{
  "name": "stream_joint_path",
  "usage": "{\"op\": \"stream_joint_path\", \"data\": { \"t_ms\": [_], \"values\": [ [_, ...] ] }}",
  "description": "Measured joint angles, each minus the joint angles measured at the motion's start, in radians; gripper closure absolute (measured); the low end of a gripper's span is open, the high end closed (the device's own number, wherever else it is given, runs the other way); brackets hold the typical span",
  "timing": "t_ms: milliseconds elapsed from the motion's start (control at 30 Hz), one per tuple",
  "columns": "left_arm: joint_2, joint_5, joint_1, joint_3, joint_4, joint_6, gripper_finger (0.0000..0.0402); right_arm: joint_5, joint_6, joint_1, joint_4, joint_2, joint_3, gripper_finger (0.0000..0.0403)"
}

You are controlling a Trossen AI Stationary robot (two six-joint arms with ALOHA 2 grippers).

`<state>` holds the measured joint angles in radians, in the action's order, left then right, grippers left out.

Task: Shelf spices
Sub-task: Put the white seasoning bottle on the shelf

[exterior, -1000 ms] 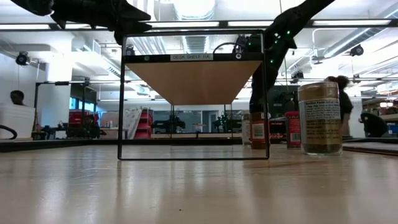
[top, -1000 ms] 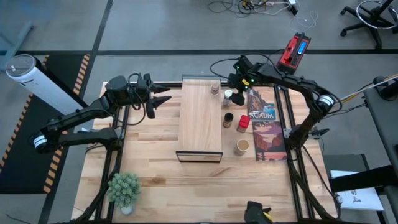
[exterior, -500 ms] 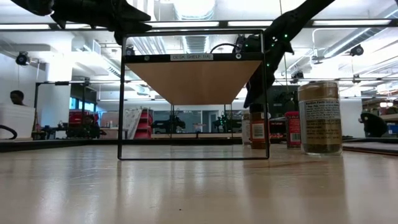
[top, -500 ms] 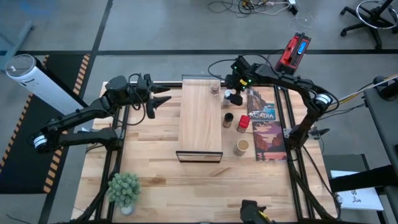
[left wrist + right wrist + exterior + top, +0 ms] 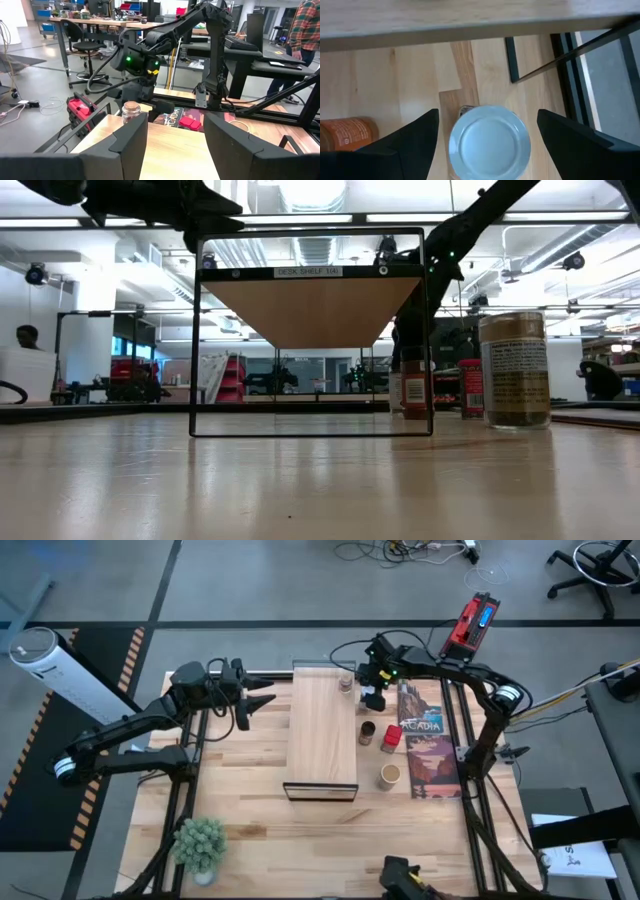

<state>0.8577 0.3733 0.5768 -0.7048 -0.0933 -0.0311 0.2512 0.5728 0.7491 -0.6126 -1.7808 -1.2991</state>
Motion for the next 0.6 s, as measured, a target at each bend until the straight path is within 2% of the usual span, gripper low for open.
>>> {"op": "stream_joint_path", "data": {
  "t_ms": [367, 600],
  "values": [
    [0.000, 0.000, 0.000, 0.000, 0.006, 0.000, 0.0215, -0.001, -0.017, 0.006, 0.001, -0.051, 0.000, 0.0096],
    [0.000, 0.001, 0.000, 0.000, 0.006, 0.000, 0.0222, -0.001, -0.025, 0.007, 0.005, -0.044, 0.000, 0.0153]
  ]
}}
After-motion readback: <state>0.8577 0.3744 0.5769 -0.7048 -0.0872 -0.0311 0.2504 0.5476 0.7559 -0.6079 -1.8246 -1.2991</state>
